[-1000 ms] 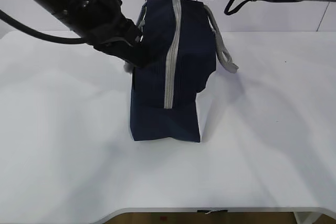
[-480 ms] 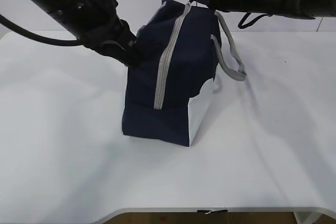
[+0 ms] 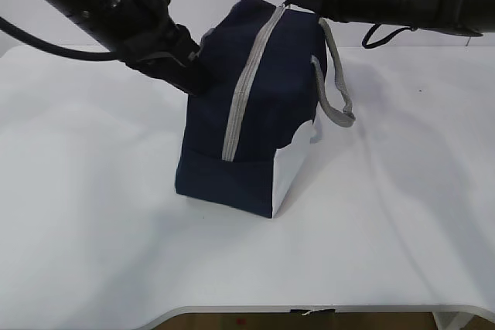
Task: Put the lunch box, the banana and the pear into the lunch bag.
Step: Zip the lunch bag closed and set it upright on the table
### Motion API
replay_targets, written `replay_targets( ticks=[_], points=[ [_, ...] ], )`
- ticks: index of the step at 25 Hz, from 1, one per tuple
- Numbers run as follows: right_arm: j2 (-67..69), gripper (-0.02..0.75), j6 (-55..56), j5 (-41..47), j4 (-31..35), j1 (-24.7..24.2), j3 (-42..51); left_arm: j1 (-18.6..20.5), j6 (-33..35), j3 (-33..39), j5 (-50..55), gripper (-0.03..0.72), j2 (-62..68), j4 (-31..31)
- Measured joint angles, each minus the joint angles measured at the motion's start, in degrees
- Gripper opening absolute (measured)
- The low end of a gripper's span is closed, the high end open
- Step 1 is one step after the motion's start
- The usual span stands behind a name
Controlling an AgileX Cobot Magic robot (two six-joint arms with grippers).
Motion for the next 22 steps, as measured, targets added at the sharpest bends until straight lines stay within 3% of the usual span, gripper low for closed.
replay_targets(
  ticks=[5,7,13,22],
  points=[
    [0.0,0.006,0.4,1.6,0.0,0.0,0.0,0.0,-1.6,0.0,-2.2,0.438,-2.5,-1.6],
    [0.0,0.006,0.6,2.2,0.0,0.0,0.0,0.0,-2.3,0.0,-5.1,0.486,-4.1,-1.8],
    [0.0,0.006,0.9,2.9,-0.1,0.0,0.0,0.0,-3.0,0.0,-19.7,0.512,-5.6,-5.2],
    [0.0,0.006,1.0,3.0,-0.1,0.0,0.0,0.0,-3.0,-1.3,-29.0,0.429,-0.6,-7.3]
  ],
)
